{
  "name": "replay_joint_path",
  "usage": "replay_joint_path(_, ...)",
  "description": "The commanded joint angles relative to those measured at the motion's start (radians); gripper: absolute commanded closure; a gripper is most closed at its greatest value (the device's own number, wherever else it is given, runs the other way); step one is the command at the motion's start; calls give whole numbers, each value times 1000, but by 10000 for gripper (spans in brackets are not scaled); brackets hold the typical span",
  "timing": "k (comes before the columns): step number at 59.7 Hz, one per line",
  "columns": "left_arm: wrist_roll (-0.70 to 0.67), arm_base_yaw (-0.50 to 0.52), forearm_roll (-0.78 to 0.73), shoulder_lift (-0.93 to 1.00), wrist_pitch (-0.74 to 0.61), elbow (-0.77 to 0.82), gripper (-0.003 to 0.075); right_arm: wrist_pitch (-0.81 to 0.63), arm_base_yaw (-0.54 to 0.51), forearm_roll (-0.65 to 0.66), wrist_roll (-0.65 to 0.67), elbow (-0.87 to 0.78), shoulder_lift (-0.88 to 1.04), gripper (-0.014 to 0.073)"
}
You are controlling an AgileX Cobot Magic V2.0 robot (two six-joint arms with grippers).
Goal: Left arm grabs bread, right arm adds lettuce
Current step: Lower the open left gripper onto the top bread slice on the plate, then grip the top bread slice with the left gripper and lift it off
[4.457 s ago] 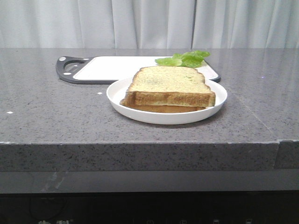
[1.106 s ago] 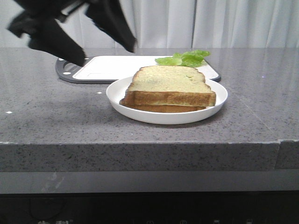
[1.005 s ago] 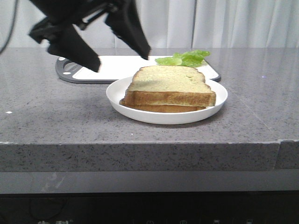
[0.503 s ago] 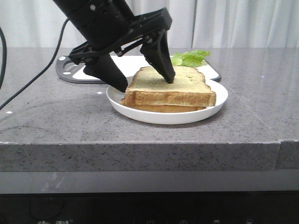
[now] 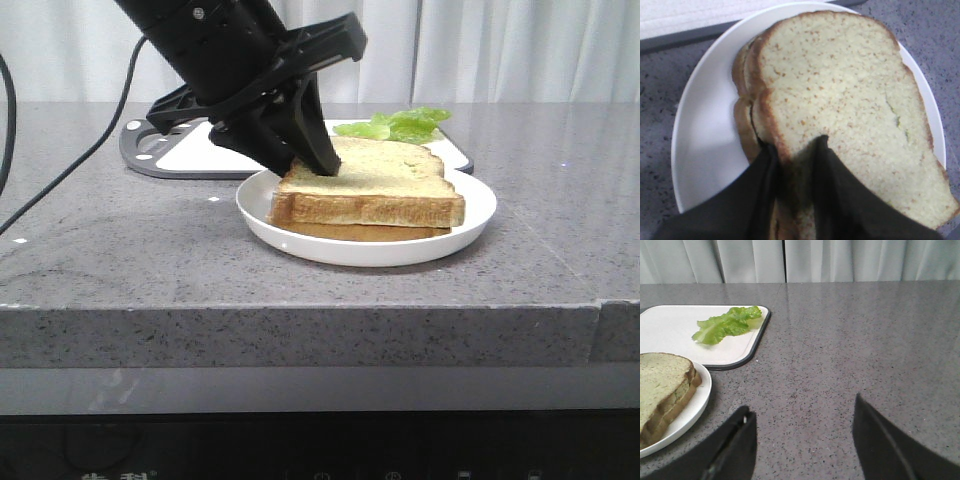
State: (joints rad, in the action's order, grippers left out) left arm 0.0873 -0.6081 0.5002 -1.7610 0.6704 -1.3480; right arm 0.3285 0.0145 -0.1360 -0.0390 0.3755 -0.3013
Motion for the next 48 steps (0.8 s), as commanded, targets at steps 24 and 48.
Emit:
replay_joint_path(24,-5,5,5,130,-35,-30,741,-72,0,10,-4,36,-17,147)
replay_joint_path(48,-4,13,-98,380,-125,117,741,-72,0,10,-4,36,-17,147)
